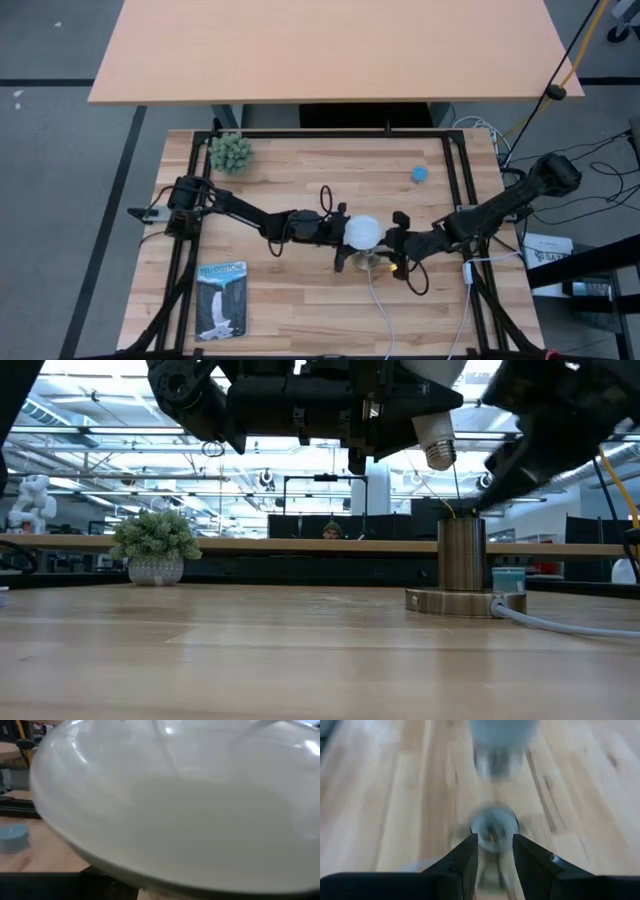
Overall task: Screw lightbulb
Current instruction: Insert the lightbulb into the desk lamp
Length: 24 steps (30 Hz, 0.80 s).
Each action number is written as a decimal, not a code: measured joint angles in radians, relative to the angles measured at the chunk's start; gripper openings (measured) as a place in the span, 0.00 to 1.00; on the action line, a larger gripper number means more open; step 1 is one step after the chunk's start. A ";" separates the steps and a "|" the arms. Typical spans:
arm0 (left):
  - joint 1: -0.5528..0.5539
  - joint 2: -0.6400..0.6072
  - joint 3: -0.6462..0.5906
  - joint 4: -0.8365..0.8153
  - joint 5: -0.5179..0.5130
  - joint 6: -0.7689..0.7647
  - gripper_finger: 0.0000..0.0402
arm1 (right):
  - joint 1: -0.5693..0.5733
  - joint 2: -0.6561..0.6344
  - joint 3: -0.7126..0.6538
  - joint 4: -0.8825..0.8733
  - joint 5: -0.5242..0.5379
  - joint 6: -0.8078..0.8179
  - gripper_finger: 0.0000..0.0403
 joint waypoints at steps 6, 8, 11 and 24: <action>-0.001 0.000 0.000 0.001 0.001 0.000 0.49 | 0.024 -0.079 -0.001 -0.320 -0.018 0.207 0.29; -0.004 0.000 0.000 0.001 0.001 0.000 0.49 | 0.053 -0.123 -0.001 -0.396 -0.018 0.275 0.29; -0.005 0.001 0.000 -0.007 -0.001 0.011 0.49 | 0.113 -0.190 -0.001 -0.473 -0.007 0.363 0.29; -0.028 0.138 0.116 -0.052 -0.063 0.050 0.49 | 0.233 -0.210 -0.001 -0.412 0.334 0.405 0.29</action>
